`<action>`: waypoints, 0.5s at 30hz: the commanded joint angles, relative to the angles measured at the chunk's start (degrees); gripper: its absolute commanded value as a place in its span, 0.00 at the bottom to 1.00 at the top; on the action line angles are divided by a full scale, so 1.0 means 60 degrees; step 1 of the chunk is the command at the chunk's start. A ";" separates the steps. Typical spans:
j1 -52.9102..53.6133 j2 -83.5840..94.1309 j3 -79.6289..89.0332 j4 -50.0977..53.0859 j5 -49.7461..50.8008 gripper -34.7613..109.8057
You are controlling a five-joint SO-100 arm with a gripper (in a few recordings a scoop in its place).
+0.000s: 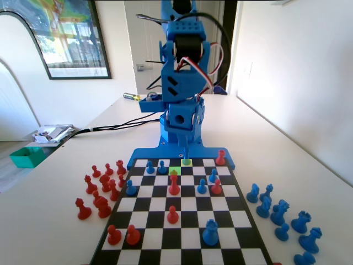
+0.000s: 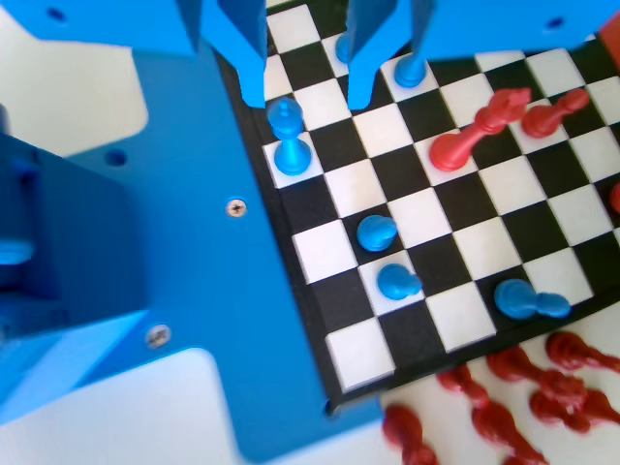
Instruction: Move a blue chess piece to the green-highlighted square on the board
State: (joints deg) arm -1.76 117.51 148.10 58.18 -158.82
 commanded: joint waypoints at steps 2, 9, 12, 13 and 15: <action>-0.0410 0.0527 0.0352 -0.0483 -0.0015 0.34; -0.0688 0.0483 0.0894 -0.1216 0.0117 0.34; -0.0747 0.0425 0.1040 -0.1421 0.0146 0.34; -0.0762 0.0396 0.1069 -0.1494 0.0161 0.34; -0.0776 0.0381 0.1187 -0.1655 0.0161 0.34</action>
State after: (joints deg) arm -5.62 117.69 154.69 48.60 -157.32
